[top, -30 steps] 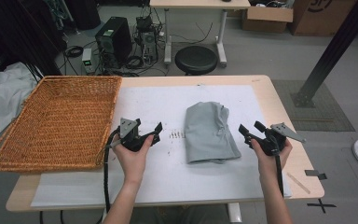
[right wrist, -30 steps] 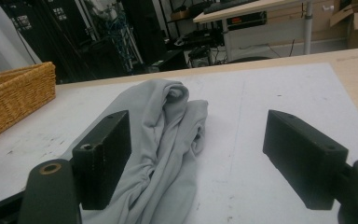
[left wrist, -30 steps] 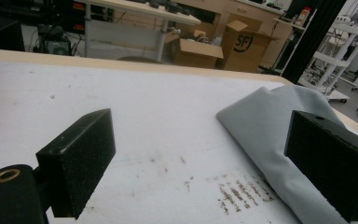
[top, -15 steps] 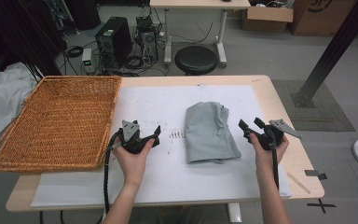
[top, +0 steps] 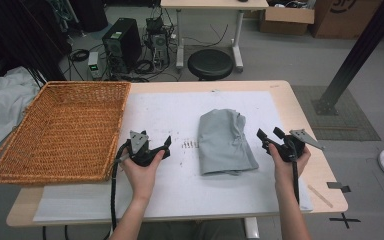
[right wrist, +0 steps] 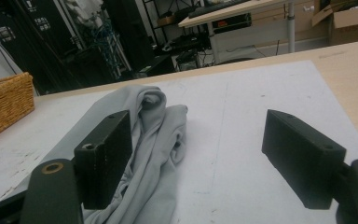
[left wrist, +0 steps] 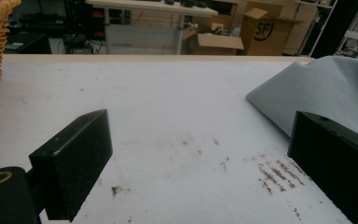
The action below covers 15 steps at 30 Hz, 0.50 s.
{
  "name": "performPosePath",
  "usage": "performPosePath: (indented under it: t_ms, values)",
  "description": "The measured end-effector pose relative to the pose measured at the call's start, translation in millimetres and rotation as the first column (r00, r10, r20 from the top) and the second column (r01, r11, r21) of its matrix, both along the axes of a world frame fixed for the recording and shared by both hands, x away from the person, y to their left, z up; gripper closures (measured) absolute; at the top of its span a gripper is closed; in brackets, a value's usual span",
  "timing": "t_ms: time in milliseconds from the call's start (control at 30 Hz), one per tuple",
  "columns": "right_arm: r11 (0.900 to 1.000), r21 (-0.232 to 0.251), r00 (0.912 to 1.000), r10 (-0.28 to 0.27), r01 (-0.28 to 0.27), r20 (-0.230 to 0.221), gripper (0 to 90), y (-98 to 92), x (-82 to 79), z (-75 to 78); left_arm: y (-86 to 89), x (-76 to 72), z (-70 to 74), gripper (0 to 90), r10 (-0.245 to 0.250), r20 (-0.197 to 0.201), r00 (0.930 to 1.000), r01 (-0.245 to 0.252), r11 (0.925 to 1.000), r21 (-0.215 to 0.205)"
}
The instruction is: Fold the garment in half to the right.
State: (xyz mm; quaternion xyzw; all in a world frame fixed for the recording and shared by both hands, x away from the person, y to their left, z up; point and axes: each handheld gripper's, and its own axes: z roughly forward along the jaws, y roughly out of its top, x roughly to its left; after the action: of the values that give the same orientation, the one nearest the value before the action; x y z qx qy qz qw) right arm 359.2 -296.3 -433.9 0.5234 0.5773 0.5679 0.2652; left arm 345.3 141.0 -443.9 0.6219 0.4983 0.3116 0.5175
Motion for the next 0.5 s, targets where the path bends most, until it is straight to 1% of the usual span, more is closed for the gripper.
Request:
performPosePath:
  t_ms: [100, 400, 500]
  values:
    - [1.000, -0.007, 1.0000, 0.003, -0.003, 0.001, 24.9, -0.1, -3.0, 1.8, -0.8, -1.7, 0.0, 6.8, -0.004, 0.000, 1.0000, 0.004, 1.0000, -0.002]
    - [1.000, -0.003, 0.9999, 0.000, 0.000, 0.012, 25.3, -3.8, -9.7, 6.8, -2.3, -4.3, 2.1, 6.8, -0.004, 0.010, 0.9999, 0.004, 0.9999, -0.013]
    - [1.000, -0.002, 0.9999, 0.001, -0.001, 0.012, 25.3, -4.1, -10.4, 7.2, -3.6, -4.3, 3.2, 6.8, -0.011, 0.016, 0.9998, 0.011, 0.9998, -0.016]
